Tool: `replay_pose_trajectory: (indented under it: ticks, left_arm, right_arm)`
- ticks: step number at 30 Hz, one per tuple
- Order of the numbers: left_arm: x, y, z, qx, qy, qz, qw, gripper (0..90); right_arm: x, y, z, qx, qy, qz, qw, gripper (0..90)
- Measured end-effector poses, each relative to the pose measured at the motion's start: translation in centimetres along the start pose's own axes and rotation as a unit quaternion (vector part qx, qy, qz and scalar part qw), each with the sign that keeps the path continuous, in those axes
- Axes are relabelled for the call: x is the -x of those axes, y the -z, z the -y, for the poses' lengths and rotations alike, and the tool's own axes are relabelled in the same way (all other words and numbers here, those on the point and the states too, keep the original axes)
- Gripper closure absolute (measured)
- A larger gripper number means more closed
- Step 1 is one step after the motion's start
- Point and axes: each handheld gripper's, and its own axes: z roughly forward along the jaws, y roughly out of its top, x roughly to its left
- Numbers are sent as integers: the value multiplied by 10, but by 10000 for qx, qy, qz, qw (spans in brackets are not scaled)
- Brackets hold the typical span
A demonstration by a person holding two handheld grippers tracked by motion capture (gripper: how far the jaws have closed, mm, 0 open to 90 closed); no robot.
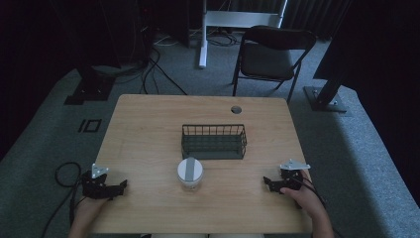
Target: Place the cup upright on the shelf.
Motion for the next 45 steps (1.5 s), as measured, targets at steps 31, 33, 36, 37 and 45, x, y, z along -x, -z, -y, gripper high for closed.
replay_pose_trajectory:
  ticks: [31, 33, 36, 37, 45]
  left_arm:
    - [0, 0, 0, 2, -1, 0, 10000, 1]
    - [0, 0, 0, 2, 0, 1, 10000, 1]
    - [0, 0, 0, 1, -1, 0, 10000, 1]
    - [0, 0, 0, 1, -1, 0, 10000, 1]
    - [0, 0, 0, 2, 0, 1, 10000, 1]
  right_arm:
    - [-2, 1, 0, 26, -41, -17, 10000, 116]
    - [-4, 0, -1, 71, -35, -61, 9999, 126]
    - [-7, 0, -3, 105, -5, -80, 9999, 127]
    - [-8, 0, -4, 113, 13, -84, 9999, 127]
    - [-15, 1, -10, 168, 83, -146, 9997, 127]
